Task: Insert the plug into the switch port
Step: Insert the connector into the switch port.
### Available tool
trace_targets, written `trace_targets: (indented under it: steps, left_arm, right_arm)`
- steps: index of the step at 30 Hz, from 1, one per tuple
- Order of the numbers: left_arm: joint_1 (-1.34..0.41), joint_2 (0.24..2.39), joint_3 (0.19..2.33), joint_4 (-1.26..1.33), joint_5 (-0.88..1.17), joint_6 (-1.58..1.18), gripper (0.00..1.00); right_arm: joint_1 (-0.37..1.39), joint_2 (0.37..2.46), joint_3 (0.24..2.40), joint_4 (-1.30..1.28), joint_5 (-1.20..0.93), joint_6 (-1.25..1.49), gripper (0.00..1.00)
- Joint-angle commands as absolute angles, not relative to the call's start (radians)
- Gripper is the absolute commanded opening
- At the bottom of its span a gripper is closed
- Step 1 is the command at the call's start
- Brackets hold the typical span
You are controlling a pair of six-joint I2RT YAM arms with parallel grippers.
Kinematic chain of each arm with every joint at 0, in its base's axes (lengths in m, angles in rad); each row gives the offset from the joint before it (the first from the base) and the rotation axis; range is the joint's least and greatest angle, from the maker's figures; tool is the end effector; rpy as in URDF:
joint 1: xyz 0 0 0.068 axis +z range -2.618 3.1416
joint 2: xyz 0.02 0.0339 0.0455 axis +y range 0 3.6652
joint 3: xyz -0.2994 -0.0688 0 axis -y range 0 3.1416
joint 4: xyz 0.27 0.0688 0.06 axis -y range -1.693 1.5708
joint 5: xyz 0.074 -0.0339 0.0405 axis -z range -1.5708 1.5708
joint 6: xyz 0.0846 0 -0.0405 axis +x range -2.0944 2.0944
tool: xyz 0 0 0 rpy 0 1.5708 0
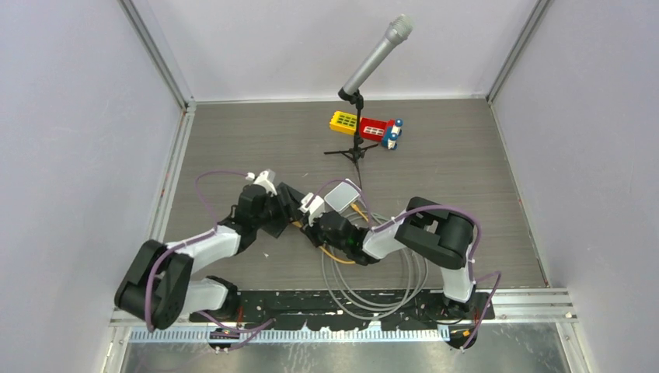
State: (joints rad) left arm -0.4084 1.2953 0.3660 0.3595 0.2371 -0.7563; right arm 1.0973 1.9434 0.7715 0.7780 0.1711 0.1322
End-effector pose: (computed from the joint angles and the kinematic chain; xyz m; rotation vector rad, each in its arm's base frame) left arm 0.2488 -0.1293 0.1369 -0.2469 2.2579 -0.9073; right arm 0.2109 0.3801 0.1065 -0.8311 1.8344 0.6330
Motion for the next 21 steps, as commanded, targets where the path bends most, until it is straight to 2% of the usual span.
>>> trace_targets:
  steps: [1,8,13,21]
  left_arm:
    - [-0.391,1.172,0.448,0.165,0.153,-0.705,0.64]
    - [-0.335,1.039,0.474,0.048,0.093,-0.662,0.7]
    - [-0.254,1.099,0.391,0.078,0.073,-0.687,0.68]
    - [-0.253,1.124,0.366,0.094,-0.048,-0.686,0.75]
  right_arm:
    - [1.092,1.882,0.709,0.737,0.228,0.141,0.0]
    - [1.092,1.864,0.699,0.713,0.235,0.127,0.0]
    - [1.092,1.83,0.67,0.7,0.234,0.123,0.01]
    - [1.091,1.807,0.647,0.694,0.224,0.115,0.0]
